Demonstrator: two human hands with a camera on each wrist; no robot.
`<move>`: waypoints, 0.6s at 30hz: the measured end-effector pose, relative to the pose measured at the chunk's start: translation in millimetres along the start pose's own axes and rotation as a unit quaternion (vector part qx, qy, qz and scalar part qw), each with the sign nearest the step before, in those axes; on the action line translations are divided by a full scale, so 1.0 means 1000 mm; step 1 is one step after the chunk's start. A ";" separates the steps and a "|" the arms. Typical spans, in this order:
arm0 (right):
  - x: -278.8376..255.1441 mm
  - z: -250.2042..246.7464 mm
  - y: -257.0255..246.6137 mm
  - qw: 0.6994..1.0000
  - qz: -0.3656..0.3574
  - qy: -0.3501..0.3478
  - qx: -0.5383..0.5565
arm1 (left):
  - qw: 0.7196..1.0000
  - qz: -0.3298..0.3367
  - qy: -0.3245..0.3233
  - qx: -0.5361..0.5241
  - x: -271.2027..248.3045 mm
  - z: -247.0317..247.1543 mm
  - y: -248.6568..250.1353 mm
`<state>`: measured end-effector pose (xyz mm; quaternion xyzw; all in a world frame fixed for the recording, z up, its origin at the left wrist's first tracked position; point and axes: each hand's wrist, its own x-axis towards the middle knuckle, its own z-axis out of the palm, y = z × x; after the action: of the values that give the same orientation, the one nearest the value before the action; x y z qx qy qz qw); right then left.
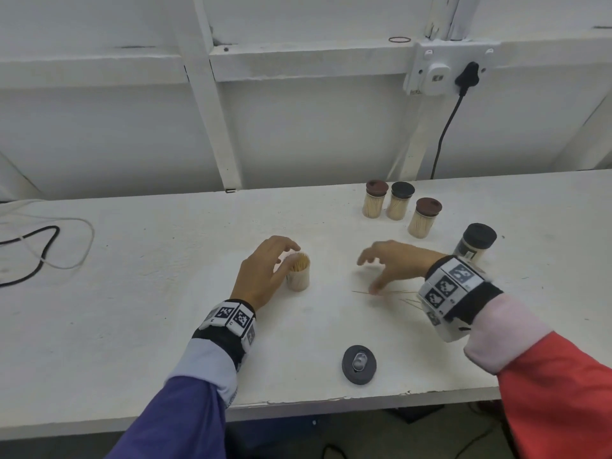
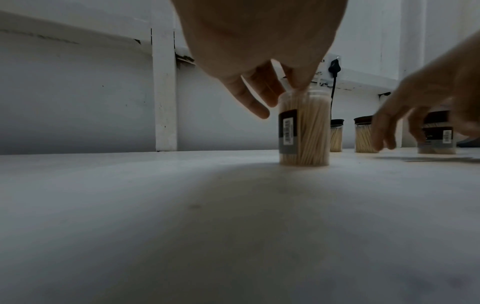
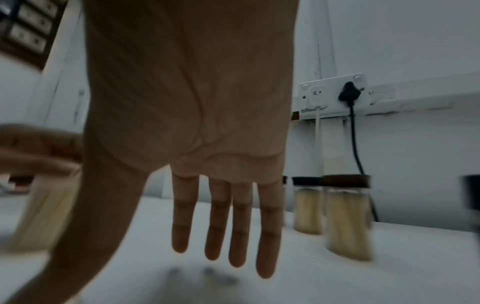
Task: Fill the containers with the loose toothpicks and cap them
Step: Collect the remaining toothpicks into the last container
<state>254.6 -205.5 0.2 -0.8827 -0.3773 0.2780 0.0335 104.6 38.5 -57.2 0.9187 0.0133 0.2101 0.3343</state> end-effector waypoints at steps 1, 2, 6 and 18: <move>-0.004 0.007 0.008 1.000 0.017 -0.013 -0.013 | 1.000 0.008 0.002 0.005 0.000 0.001 -0.002; -0.007 0.013 0.013 0.999 0.028 -0.019 -0.024 | 1.000 0.011 0.003 0.010 0.000 0.002 -0.004; -0.015 0.034 0.021 0.999 0.006 0.043 -0.004 | 1.000 -0.007 0.004 0.008 0.001 0.003 -0.006; -0.023 0.037 0.027 0.996 -0.015 0.077 0.041 | 1.000 -0.017 -0.006 0.006 0.000 0.003 -0.009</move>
<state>240.2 -245.6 -27.7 -0.8936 -0.3752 0.2236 0.1034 107.2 43.9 -65.0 0.9215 0.0276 0.1986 0.3327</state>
